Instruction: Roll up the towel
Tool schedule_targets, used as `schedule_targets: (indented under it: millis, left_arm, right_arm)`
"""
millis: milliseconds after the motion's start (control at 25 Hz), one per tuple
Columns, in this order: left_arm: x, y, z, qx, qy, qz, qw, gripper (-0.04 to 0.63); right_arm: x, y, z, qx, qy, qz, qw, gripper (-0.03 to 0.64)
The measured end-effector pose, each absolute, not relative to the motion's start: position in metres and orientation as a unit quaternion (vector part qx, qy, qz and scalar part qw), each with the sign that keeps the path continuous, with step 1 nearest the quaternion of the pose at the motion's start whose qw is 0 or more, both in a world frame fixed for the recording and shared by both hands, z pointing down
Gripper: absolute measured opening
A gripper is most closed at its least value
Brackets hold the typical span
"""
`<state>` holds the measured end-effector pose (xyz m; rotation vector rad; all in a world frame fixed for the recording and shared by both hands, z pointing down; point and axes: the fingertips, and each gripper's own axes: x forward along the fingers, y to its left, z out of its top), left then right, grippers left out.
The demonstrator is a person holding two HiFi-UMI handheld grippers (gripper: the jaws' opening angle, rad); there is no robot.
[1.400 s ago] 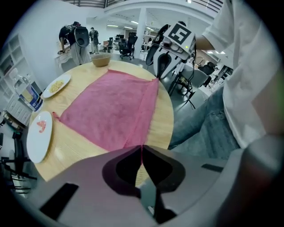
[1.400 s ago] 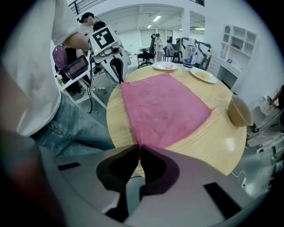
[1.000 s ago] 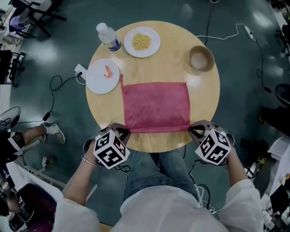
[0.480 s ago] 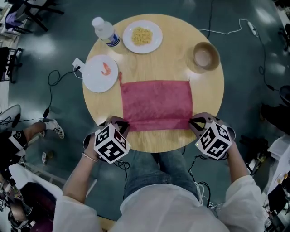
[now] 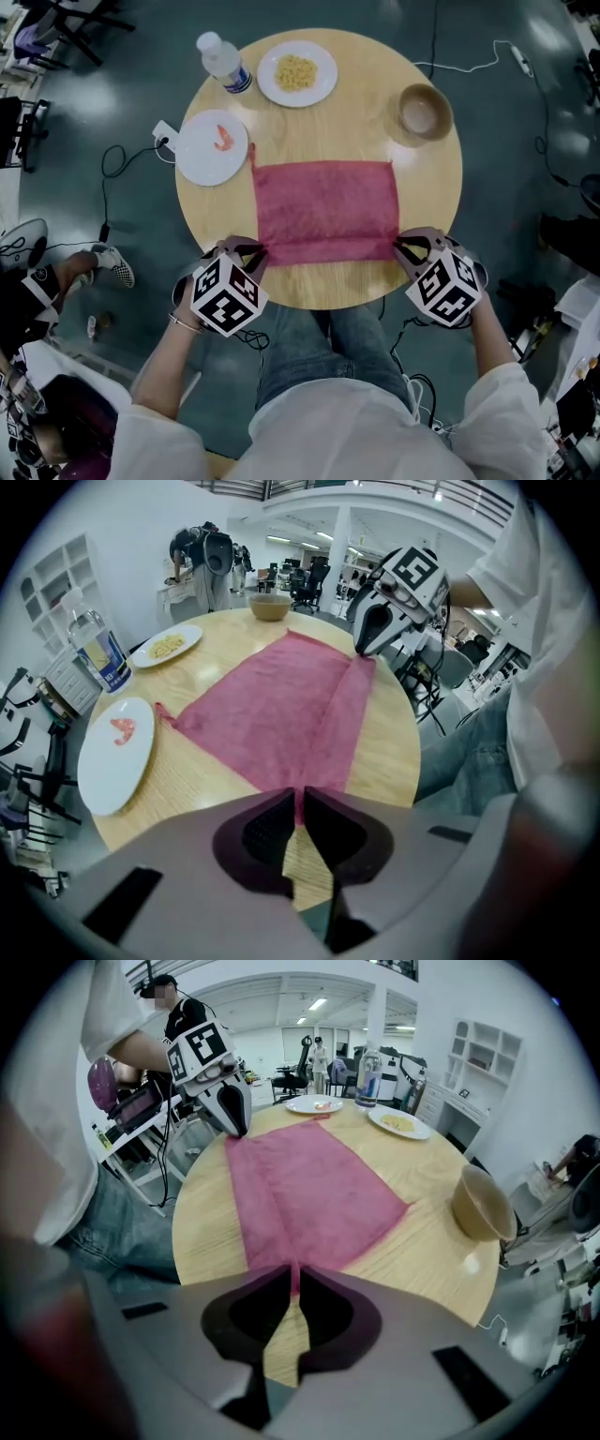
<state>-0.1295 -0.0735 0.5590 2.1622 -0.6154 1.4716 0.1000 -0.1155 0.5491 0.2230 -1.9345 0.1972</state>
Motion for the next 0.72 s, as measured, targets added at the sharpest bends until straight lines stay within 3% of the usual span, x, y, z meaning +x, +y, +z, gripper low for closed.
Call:
schedule_targets:
  millis: [720]
  left_arm:
    - [-0.109, -0.039, 0.540, 0.796, -0.220, 0.551, 0.121, 0.052]
  right_arm:
    - [0.098, -0.075, 0.538, 0.113, -0.819, 0.032, 0.562, 0.052]
